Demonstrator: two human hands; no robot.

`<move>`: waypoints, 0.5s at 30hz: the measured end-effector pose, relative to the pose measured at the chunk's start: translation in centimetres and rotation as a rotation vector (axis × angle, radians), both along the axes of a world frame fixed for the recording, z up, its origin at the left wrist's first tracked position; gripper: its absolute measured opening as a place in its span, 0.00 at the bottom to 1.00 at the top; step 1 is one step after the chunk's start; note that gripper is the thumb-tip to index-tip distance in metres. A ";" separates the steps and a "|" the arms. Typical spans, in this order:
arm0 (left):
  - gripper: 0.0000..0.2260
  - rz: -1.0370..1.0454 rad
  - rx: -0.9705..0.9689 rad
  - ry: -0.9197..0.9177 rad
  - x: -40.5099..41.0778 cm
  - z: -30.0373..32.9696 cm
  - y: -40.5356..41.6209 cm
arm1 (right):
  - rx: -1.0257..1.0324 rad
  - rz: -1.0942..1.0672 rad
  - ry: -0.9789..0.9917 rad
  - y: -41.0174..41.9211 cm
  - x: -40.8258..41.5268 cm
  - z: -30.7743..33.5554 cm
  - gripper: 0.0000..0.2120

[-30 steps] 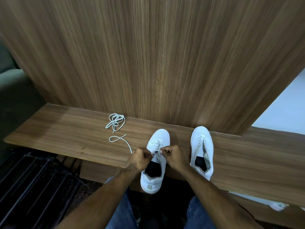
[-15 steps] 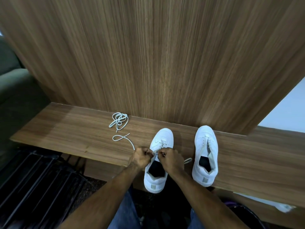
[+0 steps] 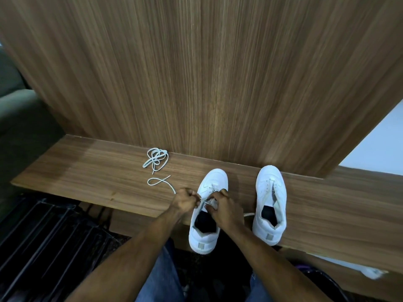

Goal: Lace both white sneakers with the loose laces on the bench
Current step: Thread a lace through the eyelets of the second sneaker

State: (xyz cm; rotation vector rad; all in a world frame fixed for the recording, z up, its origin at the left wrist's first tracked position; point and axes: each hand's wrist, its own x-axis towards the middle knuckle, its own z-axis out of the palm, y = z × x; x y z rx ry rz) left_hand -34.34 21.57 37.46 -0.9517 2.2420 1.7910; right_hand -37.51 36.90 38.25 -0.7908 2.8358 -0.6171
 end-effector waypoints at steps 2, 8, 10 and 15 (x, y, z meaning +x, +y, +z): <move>0.11 0.099 0.099 0.031 -0.2 1.3 -0.1 | 0.053 0.061 0.120 0.9 -0.1 -0.3 0.14; 0.09 0.461 0.450 0.342 -1.9 6.3 -3.4 | 0.195 0.110 0.131 2.0 0.3 -0.3 0.16; 0.11 0.590 0.582 0.448 -2.3 8.1 -5.2 | 0.202 0.106 0.111 2.0 0.4 -0.1 0.16; 0.07 0.648 0.506 0.413 -2.3 7.3 -6.2 | 0.170 0.074 0.049 2.2 0.5 0.0 0.16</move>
